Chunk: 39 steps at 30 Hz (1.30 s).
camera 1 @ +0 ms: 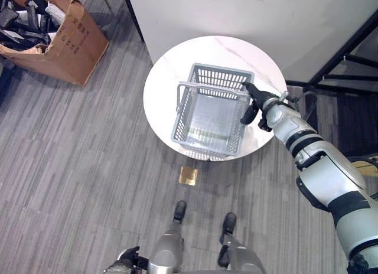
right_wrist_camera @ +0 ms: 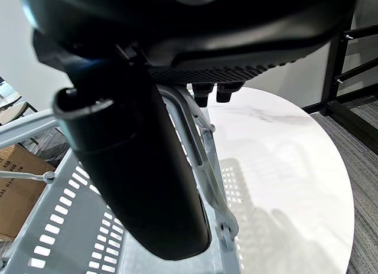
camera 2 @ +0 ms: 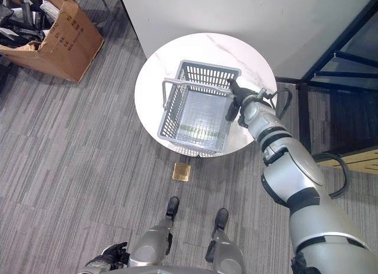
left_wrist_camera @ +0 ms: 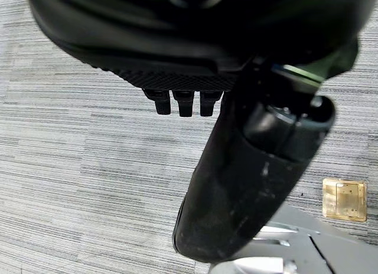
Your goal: Get the vegetables into the basket
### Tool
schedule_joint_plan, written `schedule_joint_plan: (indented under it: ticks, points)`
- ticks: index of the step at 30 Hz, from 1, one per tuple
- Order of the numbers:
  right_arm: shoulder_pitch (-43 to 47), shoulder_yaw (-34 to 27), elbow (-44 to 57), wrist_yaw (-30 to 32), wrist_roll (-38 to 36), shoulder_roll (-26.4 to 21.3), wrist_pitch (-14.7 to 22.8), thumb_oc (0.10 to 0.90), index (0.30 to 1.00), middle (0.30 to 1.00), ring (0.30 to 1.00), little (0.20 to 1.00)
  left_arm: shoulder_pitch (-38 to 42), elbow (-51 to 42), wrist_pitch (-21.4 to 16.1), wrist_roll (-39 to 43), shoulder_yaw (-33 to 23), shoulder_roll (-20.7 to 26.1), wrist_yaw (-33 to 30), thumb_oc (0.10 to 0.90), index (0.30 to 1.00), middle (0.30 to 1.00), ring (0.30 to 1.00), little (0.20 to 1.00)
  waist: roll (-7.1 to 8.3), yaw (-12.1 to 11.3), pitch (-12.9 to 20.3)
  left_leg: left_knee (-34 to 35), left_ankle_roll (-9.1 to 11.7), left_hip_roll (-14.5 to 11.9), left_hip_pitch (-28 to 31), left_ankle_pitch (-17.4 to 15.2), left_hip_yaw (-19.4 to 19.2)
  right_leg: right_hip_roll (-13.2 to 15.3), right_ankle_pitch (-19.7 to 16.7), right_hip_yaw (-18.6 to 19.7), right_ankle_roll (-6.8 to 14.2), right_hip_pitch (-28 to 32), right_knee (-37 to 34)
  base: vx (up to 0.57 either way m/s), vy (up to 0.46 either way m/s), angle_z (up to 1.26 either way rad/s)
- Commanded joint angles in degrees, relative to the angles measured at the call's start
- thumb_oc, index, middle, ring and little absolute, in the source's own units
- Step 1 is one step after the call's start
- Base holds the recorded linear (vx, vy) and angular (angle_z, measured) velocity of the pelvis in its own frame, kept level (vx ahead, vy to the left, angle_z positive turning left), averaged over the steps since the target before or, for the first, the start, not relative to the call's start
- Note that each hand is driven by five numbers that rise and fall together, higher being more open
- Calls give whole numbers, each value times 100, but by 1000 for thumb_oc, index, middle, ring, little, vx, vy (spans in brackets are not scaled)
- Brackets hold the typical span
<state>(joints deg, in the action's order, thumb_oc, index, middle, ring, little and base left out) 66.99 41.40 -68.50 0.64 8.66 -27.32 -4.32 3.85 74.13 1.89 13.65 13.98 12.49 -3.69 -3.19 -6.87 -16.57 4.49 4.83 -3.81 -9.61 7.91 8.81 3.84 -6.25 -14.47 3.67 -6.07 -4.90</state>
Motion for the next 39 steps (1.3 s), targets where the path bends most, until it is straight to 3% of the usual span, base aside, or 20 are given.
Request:
schedule_joint_plan:
  ticks: [1,8,14,20,29,30,39]
  points:
    - [1054,202,47,425,96,174,100,900,1000,1000,1000,1000,133,229,23,148,212,288,4,900,1000,1000,1000,1000,651,57,209,40,-135,371,408,-464,-318,493,-146,651,507,-220,69,0,0,0]
    - [1217,263,495,349,237,507,1,900,1000,1000,1000,1000,217,245,80,99,57,431,44,900,1000,1000,1000,1000,853,78,279,-3,-198,345,562,-604,-434,450,-129,820,493,-187,93,0,0,-10]
    - [1475,323,380,366,233,662,-7,900,1000,1000,1000,1000,216,244,73,210,37,462,20,900,1000,1000,1000,1000,920,20,259,-3,-203,344,514,-576,-453,446,-153,818,494,-238,92,-6,0,-2]
    - [1608,311,-145,390,236,841,-46,900,1000,1000,1000,1000,221,245,64,308,68,488,-6,900,1000,1000,1000,1000,931,-100,200,-5,-212,374,431,-537,-339,466,-163,740,507,-264,100,-2,0,3]
    - [1998,520,-543,496,473,651,-110,900,1000,1000,1000,1000,340,210,19,452,164,538,-87,900,1000,1000,1000,1000,882,-237,33,39,-142,413,86,-372,-204,495,-256,561,541,-495,53,-12,3,9]
    - [1989,536,-529,496,477,617,-105,400,300,300,300,300,350,203,25,437,177,529,-85,900,1000,1000,1000,1000,879,-233,26,39,-137,417,54,-362,-189,495,-263,558,542,-514,50,16,-2,6]
    - [1831,407,-654,505,384,652,-160,400,300,300,300,300,315,160,77,463,202,423,-149,900,1000,1000,1000,1000,898,-210,50,25,-152,409,121,-413,-191,483,-197,568,539,-411,37,20,0,6]
